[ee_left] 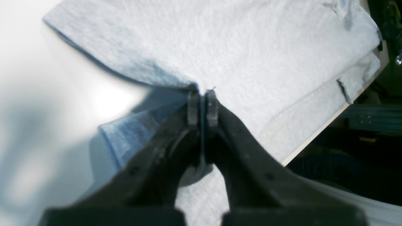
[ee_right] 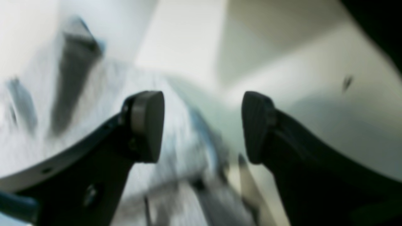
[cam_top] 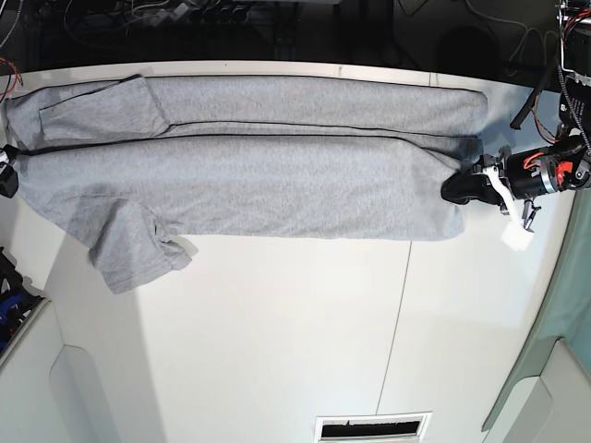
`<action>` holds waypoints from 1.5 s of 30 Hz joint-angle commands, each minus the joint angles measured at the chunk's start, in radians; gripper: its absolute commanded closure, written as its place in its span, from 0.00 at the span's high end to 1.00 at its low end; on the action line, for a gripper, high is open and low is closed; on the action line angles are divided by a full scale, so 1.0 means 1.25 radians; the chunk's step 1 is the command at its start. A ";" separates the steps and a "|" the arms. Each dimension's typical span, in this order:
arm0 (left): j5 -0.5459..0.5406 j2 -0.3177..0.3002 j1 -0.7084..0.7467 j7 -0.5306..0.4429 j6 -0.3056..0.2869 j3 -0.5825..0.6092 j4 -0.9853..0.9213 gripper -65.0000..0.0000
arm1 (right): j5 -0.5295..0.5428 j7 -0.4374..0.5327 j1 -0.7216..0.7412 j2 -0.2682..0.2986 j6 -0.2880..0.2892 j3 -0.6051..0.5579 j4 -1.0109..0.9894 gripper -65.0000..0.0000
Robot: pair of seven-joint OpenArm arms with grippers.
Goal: Layout the t-shirt on the table in an organized manner, then fold the t-shirt properly
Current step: 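Fold the grasped shirt edge with both grippers over the first fold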
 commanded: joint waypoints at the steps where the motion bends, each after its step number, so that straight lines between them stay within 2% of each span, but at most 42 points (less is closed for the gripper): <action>1: -0.009 -0.016 -0.013 -0.009 -0.010 -0.007 0.013 0.00 | 0.015 0.028 0.037 0.020 0.004 0.007 0.014 0.59; 5: 0.013 -0.016 -0.011 -0.009 -0.010 -0.007 0.013 0.00 | 0.011 0.027 0.128 -0.014 0.004 0.006 0.014 0.59; 10: 0.013 -0.016 -0.009 -0.009 -0.010 -0.007 0.013 0.00 | -0.100 0.026 0.230 -0.087 -0.012 -0.026 -0.020 0.59; 12: 0.015 -0.016 -0.009 -0.009 -0.010 -0.007 0.013 0.00 | -0.146 0.044 0.266 -0.113 -0.023 -0.064 -0.062 0.59; 16: 0.015 -0.016 -0.008 -0.008 -0.010 -0.007 0.013 0.00 | -0.248 0.136 0.332 -0.139 -0.062 -0.164 -0.203 0.59; 18: 0.018 -0.016 -0.008 -0.008 -0.010 -0.007 0.013 0.00 | -0.266 0.159 0.357 -0.145 -0.080 -0.209 -0.277 0.59; 22: 0.017 -0.016 -0.009 -0.009 -0.010 -0.007 0.013 0.00 | -0.272 0.170 0.378 -0.163 -0.082 -0.270 -0.361 0.58; 24: 0.017 -0.016 -0.009 -0.015 -0.010 -0.007 0.013 0.00 | -0.291 0.170 0.375 -0.177 -0.083 -0.285 -0.363 0.43; 27: 0.017 -0.016 -0.008 -0.021 -0.010 -0.007 0.013 0.00 | -0.299 0.173 0.375 -0.187 -0.081 -0.287 -0.358 0.06; 28: 0.017 -0.016 -0.008 -0.021 -0.010 -0.007 0.013 0.00 | -0.299 0.179 0.375 -0.187 -0.076 -0.287 -0.351 0.00; 32: 0.017 -0.016 -0.009 -0.023 -0.010 -0.007 0.013 0.00 | -0.300 0.171 0.370 -0.184 -0.028 -0.285 -0.294 0.00; 36: -0.005 -0.027 -0.011 -0.017 -0.010 -0.007 0.013 0.00 | -0.299 0.081 0.326 -0.185 -0.022 -0.255 -0.165 0.00; 40: -0.058 -0.056 -0.011 -0.002 -0.010 -0.007 0.017 0.00 | -0.266 0.002 0.227 -0.184 -0.023 -0.190 0.009 0.00; 45: -0.095 -0.065 -0.008 0.063 -0.010 -0.007 0.052 0.00 | -0.187 -0.012 0.064 -0.174 -0.022 -0.094 0.228 0.00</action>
